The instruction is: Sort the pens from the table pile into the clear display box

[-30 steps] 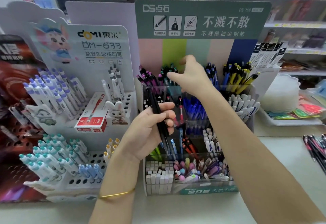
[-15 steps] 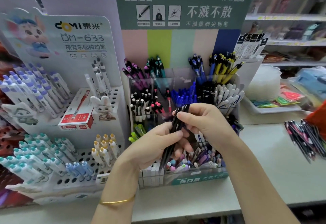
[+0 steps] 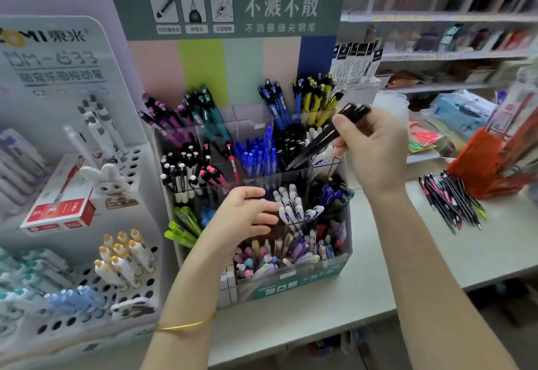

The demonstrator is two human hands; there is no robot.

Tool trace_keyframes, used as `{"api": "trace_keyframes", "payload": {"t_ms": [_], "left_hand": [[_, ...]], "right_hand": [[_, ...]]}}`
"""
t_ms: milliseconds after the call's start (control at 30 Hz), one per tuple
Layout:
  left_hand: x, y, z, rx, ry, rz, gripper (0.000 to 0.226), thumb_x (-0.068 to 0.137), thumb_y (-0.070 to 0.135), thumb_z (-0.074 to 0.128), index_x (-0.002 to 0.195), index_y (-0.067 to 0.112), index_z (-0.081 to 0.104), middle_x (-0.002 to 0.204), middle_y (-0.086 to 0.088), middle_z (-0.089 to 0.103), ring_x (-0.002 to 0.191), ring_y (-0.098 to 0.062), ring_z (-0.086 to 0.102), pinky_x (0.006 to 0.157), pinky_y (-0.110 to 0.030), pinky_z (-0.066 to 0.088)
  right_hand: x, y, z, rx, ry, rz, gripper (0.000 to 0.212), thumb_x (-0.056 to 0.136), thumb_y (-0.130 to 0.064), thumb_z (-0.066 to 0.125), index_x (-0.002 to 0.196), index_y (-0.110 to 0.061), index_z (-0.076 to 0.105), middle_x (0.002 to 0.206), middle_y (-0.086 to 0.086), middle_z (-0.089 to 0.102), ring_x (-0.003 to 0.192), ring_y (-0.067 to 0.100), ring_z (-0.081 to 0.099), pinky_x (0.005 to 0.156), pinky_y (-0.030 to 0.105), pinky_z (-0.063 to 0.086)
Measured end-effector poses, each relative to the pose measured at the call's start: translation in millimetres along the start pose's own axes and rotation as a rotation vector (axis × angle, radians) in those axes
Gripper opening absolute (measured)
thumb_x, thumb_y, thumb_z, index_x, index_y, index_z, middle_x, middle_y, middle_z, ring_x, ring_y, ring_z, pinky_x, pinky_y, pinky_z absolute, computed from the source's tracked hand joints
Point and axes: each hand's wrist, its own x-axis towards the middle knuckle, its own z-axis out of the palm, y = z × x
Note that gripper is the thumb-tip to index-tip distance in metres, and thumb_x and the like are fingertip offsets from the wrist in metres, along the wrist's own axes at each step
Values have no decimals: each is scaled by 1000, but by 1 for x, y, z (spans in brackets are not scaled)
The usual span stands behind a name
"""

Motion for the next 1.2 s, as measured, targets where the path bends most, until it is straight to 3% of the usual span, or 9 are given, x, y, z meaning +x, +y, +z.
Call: {"api": "trace_keyframes", "payload": {"t_ms": [200,333,400,467,567,733,900,1033,1200], "left_hand": [[-1,2,9,-52,-50,8,22,96,9,52,118,12,54,105,-8,71,83,-15,70,71,-26,56],[-1,3,10,-52,-38,12,20,97,10,51,116,13,55,103,-6,72,80,-13,70,70,-25,54],[0,3,11,-50,-31,7,20,97,10,50,116,13,56,103,-6,72,79,-12,70,70,-26,54],[0,2,11,-50,-24,3,19,98,10,49,116,14,56,103,-5,72,80,-12,70,70,-26,54],[0,-1,9,-48,-13,-2,18,99,10,48,115,14,56,103,-5,73,80,-12,70,71,-26,54],[0,-6,12,-84,35,-15,17,98,11,51,114,14,57,101,-4,74,82,-13,70,70,-27,54],[0,-8,25,-125,62,-7,18,98,10,50,114,13,57,102,-6,73,80,-14,69,69,-27,53],[0,-10,42,-144,42,14,17,98,8,50,112,12,59,99,-6,74,77,-13,68,67,-26,52],[16,-7,82,-105,-120,-1,18,97,6,50,112,10,59,95,-7,74,74,-14,68,66,-26,56]], "right_hand": [[6,14,30,-147,-135,-189,13,89,-13,66,97,-4,67,79,8,65,66,17,62,58,12,48],[12,23,38,-286,-218,-238,18,87,-18,68,99,-5,69,87,6,67,78,23,65,76,40,56],[11,31,42,-376,-276,-240,18,87,-18,68,100,-6,67,92,8,68,81,17,61,83,22,48],[5,39,48,-527,-293,-250,27,89,-17,66,113,-9,59,101,8,67,87,15,56,73,15,35],[-5,49,54,-688,-216,-309,47,86,-14,69,128,-10,49,97,11,67,82,27,65,66,32,51],[-14,71,57,-604,-98,-551,37,80,6,69,116,1,64,95,14,64,79,27,65,66,30,56],[-19,66,40,-341,-218,-362,47,87,10,55,132,-2,53,110,11,59,95,25,61,87,21,46],[-21,51,13,-45,-164,-137,37,93,8,48,124,-10,55,106,3,51,83,13,64,64,19,55],[-44,61,-44,41,-67,86,26,92,7,50,101,-16,57,95,9,57,77,14,68,59,23,56]]}}
